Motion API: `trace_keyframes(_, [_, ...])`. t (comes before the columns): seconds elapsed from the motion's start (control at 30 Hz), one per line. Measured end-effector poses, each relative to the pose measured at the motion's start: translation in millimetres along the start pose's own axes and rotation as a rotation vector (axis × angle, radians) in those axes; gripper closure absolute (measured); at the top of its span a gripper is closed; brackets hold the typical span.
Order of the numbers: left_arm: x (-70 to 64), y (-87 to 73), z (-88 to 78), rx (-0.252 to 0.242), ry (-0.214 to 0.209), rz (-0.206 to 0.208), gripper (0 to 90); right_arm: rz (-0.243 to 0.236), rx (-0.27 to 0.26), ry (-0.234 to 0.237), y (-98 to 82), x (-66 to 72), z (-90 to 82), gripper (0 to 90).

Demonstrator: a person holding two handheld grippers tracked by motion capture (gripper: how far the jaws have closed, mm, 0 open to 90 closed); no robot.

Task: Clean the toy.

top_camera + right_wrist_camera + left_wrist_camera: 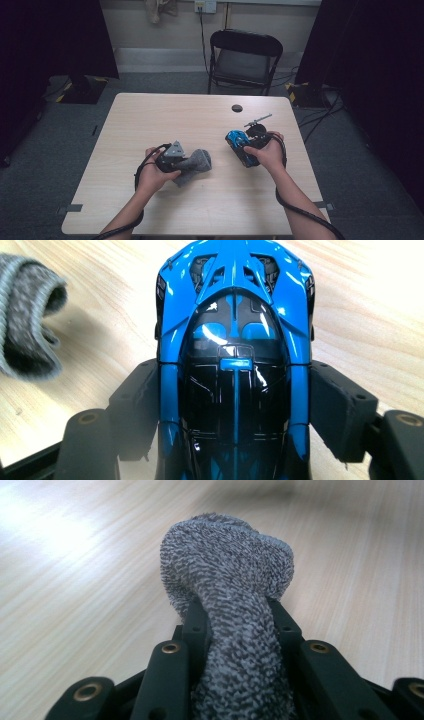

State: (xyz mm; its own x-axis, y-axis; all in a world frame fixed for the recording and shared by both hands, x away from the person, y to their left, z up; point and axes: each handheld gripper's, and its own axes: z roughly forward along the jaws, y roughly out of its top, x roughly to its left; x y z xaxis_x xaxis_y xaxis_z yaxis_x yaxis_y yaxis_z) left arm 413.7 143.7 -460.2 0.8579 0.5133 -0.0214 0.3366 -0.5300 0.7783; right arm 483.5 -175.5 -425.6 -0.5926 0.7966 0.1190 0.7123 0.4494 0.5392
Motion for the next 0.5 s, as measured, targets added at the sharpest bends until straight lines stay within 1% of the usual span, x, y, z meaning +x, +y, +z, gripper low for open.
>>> trace_keyframes(0.07, [1.6, -0.7, -2.0, 0.000, 0.000, -0.006, 68.9, -0.002, -0.001, -0.001, 0.2, -0.7, -0.4, 28.5])
trace_keyframes(0.13, [7.0, -3.0, -8.3, 0.001, 0.015, -0.015, 68.9, 0.001, 0.003, -0.004, -0.1, -2.7, -0.6, 28.4])
trace_keyframes(0.27, [11.2, -5.8, -14.2, -0.004, 0.029, -0.020, 68.9, 0.000, 0.005, -0.008, -2.0, -4.0, -0.8, 28.5])
trace_keyframes(0.4, [16.6, -10.1, -21.1, -0.006, 0.047, -0.032, 69.0, 0.001, 0.011, -0.001, -6.5, -3.6, 1.7, 28.5])
trace_keyframes(0.47, [18.3, -10.7, -21.9, -0.006, 0.054, -0.036, 68.9, -0.003, 0.014, -0.009, -8.0, -3.5, 2.5, 28.5])
trace_keyframes(0.5, [21.8, -12.1, -23.9, -0.003, 0.065, -0.045, 68.9, 0.000, 0.025, -0.013, -11.0, -4.4, 3.5, 28.5])
